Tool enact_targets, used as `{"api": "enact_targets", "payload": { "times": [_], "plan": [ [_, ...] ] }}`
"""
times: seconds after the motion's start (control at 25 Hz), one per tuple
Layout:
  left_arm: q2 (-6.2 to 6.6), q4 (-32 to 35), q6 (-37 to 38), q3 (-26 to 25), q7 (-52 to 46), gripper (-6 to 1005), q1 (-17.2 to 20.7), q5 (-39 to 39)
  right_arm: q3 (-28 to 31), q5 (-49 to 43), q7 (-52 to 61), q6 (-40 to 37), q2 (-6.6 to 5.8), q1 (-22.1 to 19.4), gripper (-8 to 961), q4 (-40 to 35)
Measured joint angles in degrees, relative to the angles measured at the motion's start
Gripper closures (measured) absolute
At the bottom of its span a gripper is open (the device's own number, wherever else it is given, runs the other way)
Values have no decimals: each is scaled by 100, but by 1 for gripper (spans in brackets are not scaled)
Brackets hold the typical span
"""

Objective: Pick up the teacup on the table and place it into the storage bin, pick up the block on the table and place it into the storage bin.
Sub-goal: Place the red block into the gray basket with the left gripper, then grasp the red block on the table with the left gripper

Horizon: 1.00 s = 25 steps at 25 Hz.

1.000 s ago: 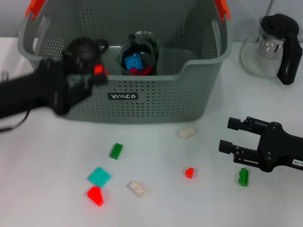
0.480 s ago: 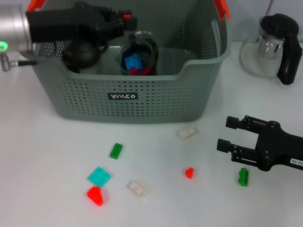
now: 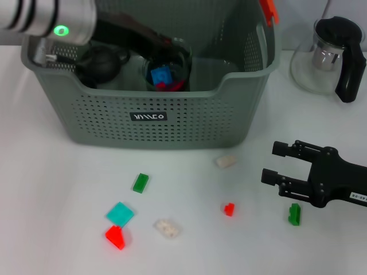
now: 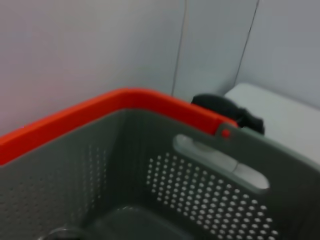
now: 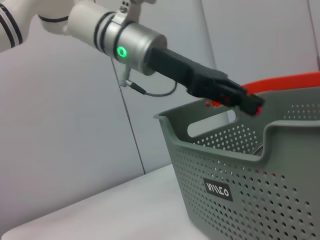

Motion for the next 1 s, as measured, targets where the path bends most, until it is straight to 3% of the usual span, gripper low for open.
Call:
{"api": "enact_targets", "payload": {
  "times": [0.16,0.36,0.6,0.68,0.8,0.92,1.0],
  "plan": [
    [-64,-220,-531,388,-342,802,-70,342,0,-6,-1,41,3,0,194,0],
    [-74,-302,-732,453,-595,802,-96,398,-6,-7,-1,72,4,0,194,6],
    [-91,-150,-689,331,-548,649,35,80,-6,-8,-1,77,3,0,194,31],
    [-129,-6,-649,164,-264,598,238,-425,-3,-8,-1,78,3,0,194,45],
    [-202,23,-284,-278,759,522,744,-2021,-2,-8,-1,77,3,-3,194,52],
    [-156,-463,514,-712,1657,447,1074,-3541,0,-7,-1,78,3,-13,194,54],
    [-89,-970,1335,-1145,2134,450,1157,-4171,0,-1,-1,77,3,-16,194,54]
  ]
}}
